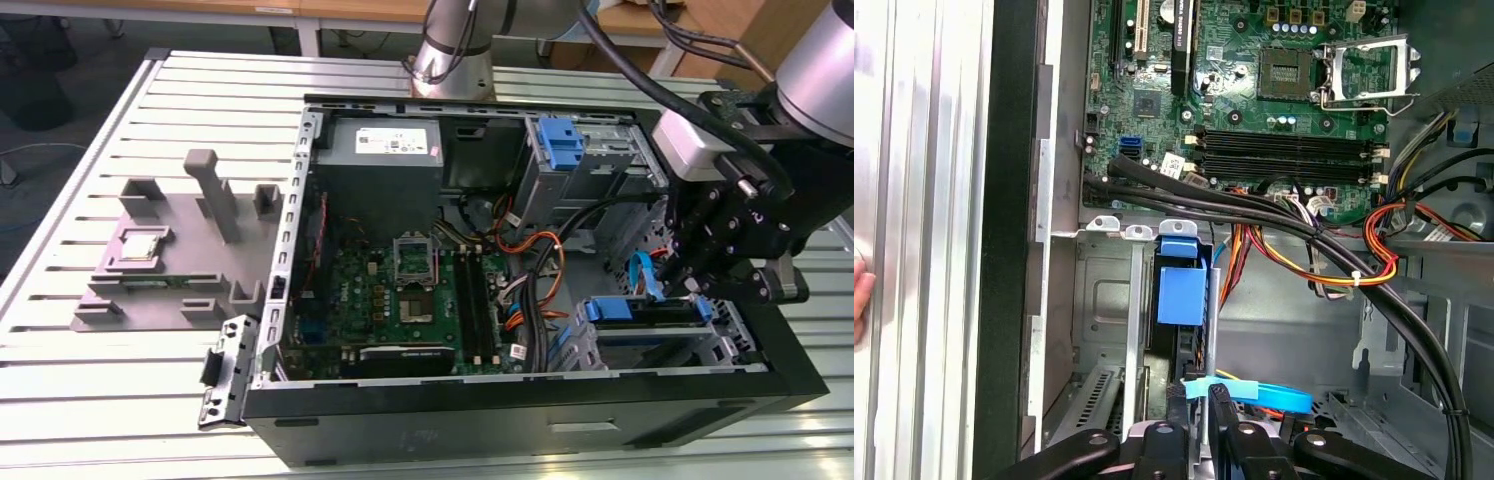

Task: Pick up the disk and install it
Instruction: 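Insert the second disk wire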

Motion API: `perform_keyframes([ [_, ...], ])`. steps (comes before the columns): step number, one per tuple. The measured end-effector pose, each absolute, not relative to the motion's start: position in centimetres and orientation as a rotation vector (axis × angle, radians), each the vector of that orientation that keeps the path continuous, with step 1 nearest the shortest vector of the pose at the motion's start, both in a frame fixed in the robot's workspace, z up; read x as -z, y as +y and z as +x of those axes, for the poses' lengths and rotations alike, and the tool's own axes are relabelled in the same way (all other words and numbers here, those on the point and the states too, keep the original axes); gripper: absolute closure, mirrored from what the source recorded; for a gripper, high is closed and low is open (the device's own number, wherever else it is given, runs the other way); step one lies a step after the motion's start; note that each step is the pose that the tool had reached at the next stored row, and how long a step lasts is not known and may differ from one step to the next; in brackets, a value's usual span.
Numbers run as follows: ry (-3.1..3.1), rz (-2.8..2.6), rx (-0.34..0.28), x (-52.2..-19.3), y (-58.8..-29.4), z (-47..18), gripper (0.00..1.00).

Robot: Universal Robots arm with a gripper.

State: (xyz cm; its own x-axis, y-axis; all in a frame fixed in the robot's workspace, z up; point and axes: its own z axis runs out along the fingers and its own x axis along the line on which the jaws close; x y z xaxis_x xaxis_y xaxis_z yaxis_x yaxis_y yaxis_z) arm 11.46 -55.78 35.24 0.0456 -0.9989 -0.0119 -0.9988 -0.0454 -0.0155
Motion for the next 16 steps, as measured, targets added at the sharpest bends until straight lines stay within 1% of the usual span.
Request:
perform_keyframes([
  [9,2.157,-2.258,0.003,-36.07,-55.78,11.46,0.77],
  [16,2.162,-2.253,0.001,-36.07,-55.69,11.65,0.77],
])
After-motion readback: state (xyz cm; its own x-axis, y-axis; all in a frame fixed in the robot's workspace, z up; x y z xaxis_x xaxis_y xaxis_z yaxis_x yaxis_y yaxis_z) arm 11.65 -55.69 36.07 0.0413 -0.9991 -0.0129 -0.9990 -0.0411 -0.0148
